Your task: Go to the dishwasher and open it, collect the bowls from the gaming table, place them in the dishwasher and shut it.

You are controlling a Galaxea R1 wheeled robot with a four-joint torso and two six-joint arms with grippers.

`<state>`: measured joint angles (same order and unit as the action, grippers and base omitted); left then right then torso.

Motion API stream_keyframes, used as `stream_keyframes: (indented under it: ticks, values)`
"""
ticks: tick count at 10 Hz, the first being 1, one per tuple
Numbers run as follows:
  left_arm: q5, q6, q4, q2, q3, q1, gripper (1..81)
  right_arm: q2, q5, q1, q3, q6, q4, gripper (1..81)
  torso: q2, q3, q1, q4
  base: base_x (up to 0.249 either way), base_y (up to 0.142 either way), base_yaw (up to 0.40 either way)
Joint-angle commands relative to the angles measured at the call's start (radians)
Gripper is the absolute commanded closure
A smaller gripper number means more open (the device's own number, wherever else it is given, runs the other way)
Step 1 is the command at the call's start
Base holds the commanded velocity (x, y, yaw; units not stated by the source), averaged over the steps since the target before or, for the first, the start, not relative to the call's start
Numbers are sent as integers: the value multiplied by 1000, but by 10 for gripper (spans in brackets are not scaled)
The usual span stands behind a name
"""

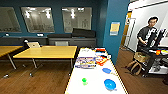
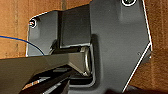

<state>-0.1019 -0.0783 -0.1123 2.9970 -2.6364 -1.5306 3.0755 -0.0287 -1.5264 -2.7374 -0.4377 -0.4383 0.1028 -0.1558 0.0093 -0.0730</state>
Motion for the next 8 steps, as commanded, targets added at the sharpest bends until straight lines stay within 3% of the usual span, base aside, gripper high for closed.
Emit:
stream_keyframes:
  ticks: [1,8]
  values:
    - [51,5,0,-2,6,37,10,2,64,42,4,-6,7,10,0,0,0,0,0,0,0]
    - [50,5,0,-2,6,37,10,1,66,39,7,-4,7,10,1,0,-1,0,102,0,0]
